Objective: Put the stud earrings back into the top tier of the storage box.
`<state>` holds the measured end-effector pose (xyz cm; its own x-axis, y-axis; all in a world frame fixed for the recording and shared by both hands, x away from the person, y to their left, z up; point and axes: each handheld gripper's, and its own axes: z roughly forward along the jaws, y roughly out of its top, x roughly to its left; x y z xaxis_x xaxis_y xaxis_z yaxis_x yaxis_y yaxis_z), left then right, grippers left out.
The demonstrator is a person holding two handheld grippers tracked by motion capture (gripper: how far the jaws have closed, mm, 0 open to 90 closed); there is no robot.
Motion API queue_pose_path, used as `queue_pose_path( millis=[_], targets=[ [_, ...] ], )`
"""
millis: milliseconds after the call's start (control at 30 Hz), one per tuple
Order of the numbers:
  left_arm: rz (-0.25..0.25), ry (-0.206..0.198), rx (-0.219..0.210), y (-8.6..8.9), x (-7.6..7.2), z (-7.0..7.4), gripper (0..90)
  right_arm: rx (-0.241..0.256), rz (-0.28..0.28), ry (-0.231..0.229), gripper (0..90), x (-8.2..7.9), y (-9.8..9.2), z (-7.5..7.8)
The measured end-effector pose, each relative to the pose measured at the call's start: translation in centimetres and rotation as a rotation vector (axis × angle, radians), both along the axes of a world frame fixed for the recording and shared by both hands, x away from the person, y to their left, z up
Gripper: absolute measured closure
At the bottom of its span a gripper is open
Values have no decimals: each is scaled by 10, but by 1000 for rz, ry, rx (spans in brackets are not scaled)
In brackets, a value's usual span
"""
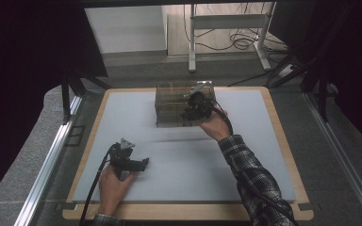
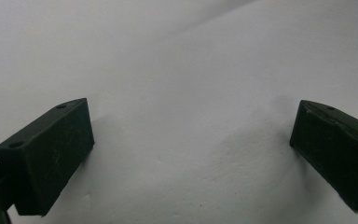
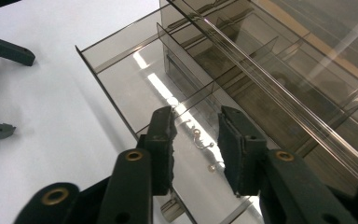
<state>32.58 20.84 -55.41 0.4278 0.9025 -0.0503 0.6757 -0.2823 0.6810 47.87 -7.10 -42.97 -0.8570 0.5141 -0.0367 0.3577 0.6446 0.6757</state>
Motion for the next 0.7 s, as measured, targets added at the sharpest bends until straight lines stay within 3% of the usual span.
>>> queue_pose_path(
  millis=[700],
  targets=[
    [0, 0, 1, 0, 0, 0, 0, 16, 35, -24, 466, -24, -4, 7]
  ],
)
